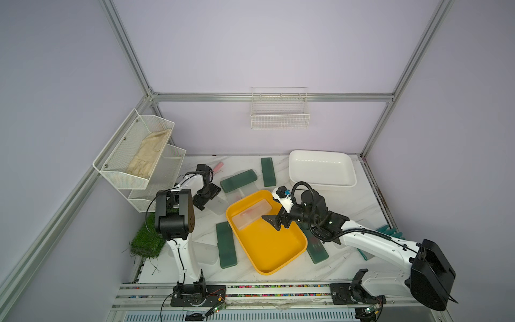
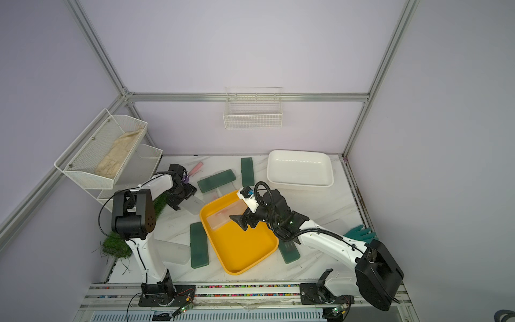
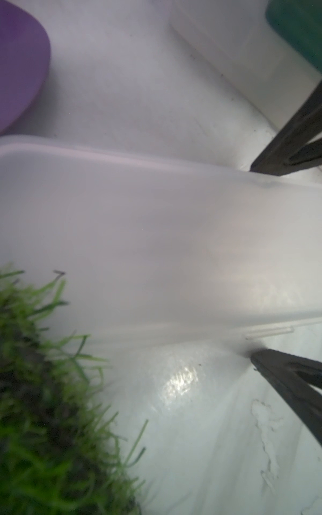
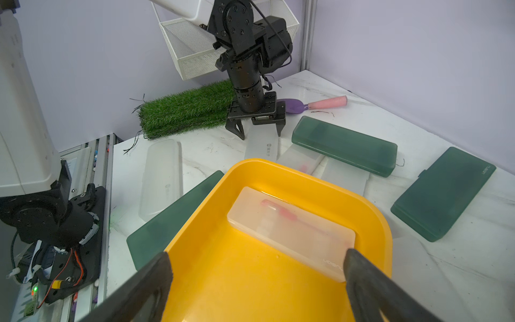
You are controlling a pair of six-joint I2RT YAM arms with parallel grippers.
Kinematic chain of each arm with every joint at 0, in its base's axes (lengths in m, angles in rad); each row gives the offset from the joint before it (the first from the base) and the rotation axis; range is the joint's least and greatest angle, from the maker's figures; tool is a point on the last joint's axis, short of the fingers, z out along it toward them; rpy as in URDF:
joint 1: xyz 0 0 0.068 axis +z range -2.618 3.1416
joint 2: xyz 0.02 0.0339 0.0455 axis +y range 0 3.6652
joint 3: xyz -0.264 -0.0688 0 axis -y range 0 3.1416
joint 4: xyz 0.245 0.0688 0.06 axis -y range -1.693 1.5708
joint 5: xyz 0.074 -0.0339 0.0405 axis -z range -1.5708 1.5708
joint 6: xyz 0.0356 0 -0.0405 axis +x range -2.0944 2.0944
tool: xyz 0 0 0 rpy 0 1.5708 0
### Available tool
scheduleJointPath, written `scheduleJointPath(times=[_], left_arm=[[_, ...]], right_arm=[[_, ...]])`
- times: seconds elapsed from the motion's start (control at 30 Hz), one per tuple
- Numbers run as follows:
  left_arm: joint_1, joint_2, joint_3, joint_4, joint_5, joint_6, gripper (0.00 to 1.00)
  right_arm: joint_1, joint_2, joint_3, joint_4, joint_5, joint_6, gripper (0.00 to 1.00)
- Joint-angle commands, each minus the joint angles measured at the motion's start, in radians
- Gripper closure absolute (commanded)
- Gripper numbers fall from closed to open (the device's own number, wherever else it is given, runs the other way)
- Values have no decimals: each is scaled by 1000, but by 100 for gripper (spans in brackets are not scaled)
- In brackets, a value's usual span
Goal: Place the pencil cases by color into the storage box
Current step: Pick up the pencil case from the center of the board.
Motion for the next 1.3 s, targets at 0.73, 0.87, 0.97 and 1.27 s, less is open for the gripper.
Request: scheduleJointPath(times=[0.73, 0.87, 0.97, 1.27], left_arm=[[11, 2, -23, 81, 42, 31, 22], [10, -29, -11, 42, 58, 99, 23], [11, -49, -3, 20, 81, 154, 23], [11, -106, 46, -56, 83, 300, 24]], right_arm=[[4, 28, 52, 9, 80, 22, 3], [3, 37, 58, 11, 99, 28, 3], [4, 40, 58, 21, 103, 36, 3], [3, 45, 61, 43, 103, 54, 3]])
